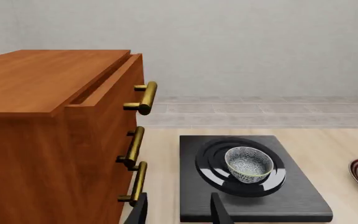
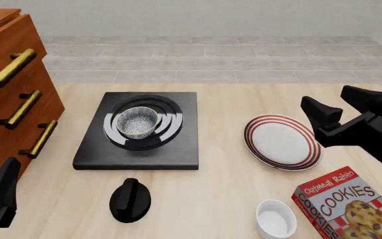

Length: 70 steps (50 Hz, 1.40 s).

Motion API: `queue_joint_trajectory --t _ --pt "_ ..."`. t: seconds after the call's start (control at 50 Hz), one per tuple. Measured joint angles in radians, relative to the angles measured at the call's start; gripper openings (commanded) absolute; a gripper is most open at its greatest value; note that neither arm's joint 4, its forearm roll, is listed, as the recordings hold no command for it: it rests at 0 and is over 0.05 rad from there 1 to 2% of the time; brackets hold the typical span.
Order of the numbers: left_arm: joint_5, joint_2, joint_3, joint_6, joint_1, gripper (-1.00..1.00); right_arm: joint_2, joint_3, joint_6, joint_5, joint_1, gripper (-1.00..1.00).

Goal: Pick the akita bowl on the stove and place it on the plate.

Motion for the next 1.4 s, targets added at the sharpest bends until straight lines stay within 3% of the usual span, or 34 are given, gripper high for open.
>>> queue_joint_trajectory --t 0.62,0.96,1.4 --pt "0.0 0.0 0.0 0.0 0.0 1.0 0.319 -0.267 0.006 0.048 0.201 1.0" --pt "0.0 0.0 0.0 0.0 0.0 1.0 0.464 -0.392 0.046 0.085 0.284 1.0" --pt "0.0 0.0 0.0 0.0 0.0 1.0 0.613 -0.547 0.12 0.158 0.329 1.0"
